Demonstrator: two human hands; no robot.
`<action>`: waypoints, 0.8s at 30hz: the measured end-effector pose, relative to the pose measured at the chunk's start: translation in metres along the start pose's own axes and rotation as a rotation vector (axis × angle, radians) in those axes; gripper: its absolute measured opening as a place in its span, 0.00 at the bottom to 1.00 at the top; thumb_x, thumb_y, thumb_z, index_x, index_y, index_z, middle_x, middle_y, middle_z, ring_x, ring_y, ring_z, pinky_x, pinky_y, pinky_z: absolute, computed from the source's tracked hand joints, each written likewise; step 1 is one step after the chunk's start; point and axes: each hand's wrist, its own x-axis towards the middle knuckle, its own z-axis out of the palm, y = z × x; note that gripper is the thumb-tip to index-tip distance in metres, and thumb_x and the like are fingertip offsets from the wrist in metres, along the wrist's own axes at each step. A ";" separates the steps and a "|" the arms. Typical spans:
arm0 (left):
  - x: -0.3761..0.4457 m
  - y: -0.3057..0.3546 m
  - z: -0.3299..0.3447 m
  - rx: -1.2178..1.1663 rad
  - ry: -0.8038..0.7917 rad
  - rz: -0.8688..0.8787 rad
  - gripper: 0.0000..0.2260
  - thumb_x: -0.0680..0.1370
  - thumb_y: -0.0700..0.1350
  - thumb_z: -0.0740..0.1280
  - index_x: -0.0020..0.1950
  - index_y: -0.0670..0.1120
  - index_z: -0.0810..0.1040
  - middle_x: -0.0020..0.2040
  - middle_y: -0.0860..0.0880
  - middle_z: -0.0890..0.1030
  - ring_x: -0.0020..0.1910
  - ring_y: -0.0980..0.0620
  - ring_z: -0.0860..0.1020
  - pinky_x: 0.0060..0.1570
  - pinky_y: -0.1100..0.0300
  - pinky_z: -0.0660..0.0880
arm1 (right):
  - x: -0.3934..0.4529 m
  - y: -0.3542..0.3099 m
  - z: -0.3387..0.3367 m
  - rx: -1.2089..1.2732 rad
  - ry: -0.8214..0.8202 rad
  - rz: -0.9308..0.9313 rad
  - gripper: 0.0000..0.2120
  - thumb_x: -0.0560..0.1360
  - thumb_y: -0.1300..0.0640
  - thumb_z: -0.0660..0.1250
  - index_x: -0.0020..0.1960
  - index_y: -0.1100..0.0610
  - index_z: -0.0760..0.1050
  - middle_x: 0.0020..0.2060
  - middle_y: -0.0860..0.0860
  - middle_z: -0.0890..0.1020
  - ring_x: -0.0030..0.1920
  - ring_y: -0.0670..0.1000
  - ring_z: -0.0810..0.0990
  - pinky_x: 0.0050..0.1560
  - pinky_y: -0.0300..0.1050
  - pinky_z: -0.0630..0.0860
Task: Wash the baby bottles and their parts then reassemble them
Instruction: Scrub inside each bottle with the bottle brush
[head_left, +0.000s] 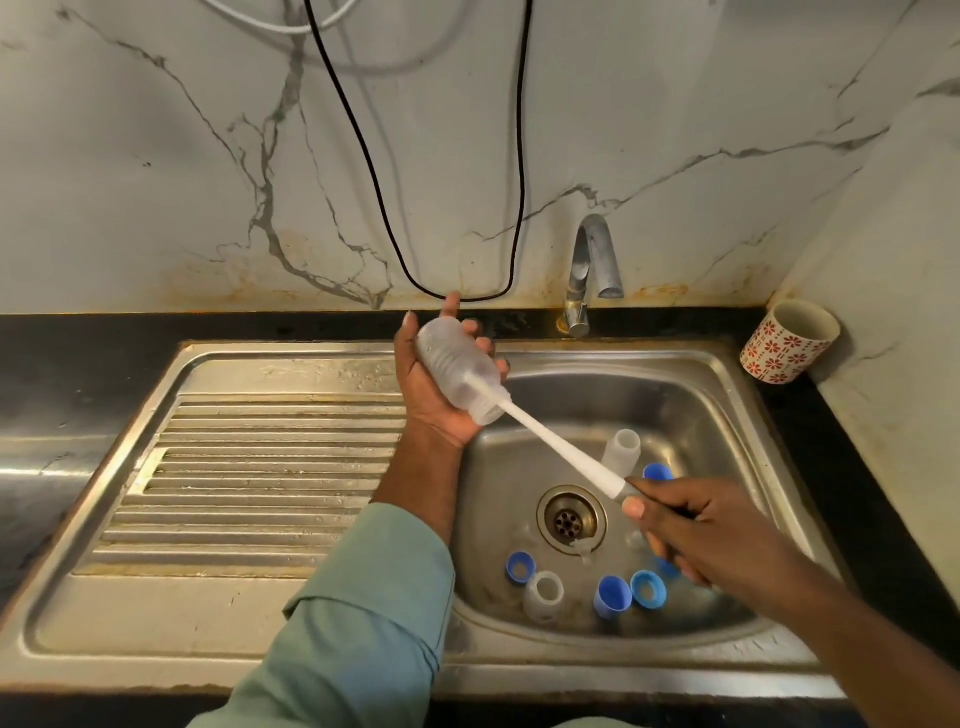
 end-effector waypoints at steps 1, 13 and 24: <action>0.002 0.000 -0.001 0.029 -0.046 0.009 0.23 0.77 0.64 0.59 0.59 0.47 0.76 0.41 0.49 0.79 0.37 0.52 0.78 0.38 0.59 0.77 | -0.002 0.000 0.003 0.054 -0.024 0.017 0.07 0.76 0.56 0.68 0.51 0.48 0.83 0.26 0.52 0.76 0.23 0.46 0.69 0.23 0.37 0.67; -0.005 0.001 -0.001 0.584 0.462 0.017 0.32 0.74 0.66 0.67 0.68 0.45 0.71 0.61 0.40 0.76 0.57 0.36 0.78 0.49 0.36 0.80 | 0.010 0.014 -0.010 -0.810 0.090 -0.120 0.15 0.81 0.42 0.56 0.64 0.44 0.72 0.35 0.47 0.77 0.36 0.46 0.78 0.43 0.43 0.79; 0.009 -0.001 0.000 0.242 0.395 -0.011 0.26 0.66 0.60 0.76 0.50 0.42 0.74 0.44 0.46 0.76 0.45 0.50 0.76 0.48 0.55 0.73 | -0.004 0.000 0.006 -0.093 -0.032 0.000 0.10 0.78 0.56 0.66 0.42 0.47 0.83 0.24 0.50 0.73 0.22 0.44 0.68 0.23 0.36 0.67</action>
